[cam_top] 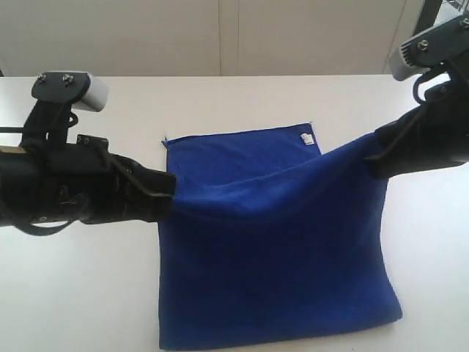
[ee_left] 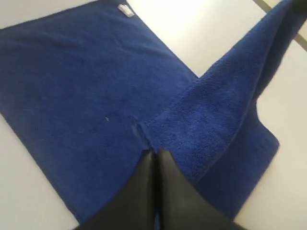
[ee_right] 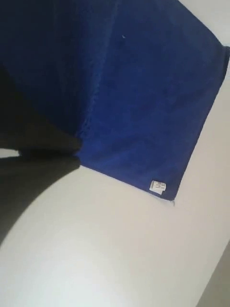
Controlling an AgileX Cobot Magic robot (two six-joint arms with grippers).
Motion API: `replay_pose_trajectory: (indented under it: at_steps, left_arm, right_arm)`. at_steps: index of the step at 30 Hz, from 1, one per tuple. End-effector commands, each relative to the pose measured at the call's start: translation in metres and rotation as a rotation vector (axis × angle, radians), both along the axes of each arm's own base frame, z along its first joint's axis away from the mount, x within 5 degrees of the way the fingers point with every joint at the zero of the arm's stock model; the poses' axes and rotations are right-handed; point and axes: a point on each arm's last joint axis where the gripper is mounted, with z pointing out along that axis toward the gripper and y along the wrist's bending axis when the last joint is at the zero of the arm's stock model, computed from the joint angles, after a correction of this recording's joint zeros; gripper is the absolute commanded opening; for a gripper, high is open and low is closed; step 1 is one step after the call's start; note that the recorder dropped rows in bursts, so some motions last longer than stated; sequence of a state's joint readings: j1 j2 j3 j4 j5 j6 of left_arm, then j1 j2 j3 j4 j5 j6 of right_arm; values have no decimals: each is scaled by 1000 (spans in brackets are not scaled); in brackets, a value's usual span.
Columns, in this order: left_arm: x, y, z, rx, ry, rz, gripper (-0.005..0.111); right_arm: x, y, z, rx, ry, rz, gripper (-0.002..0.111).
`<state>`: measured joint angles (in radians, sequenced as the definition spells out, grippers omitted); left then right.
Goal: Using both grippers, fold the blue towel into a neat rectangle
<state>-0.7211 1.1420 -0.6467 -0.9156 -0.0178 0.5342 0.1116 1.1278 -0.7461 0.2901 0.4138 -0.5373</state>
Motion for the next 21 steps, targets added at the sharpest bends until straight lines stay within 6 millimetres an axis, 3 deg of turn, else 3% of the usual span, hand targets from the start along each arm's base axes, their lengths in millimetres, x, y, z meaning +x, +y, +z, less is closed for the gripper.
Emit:
replay_pose_trajectory:
  at_steps: [1,14,21]
  left_arm:
    - [13,1,-8,29,-45,84,0]
    - [41,-3,-38,127,-74,231,0]
    - [58,-15,-29,121,-127,240,0]
  right_arm:
    - [15,-2,-7,-6,-45,-29,0]
    - [52,-3,-40,-25,-68,-88,0]
    - [64,-3,-47,-29,-84,-105,0]
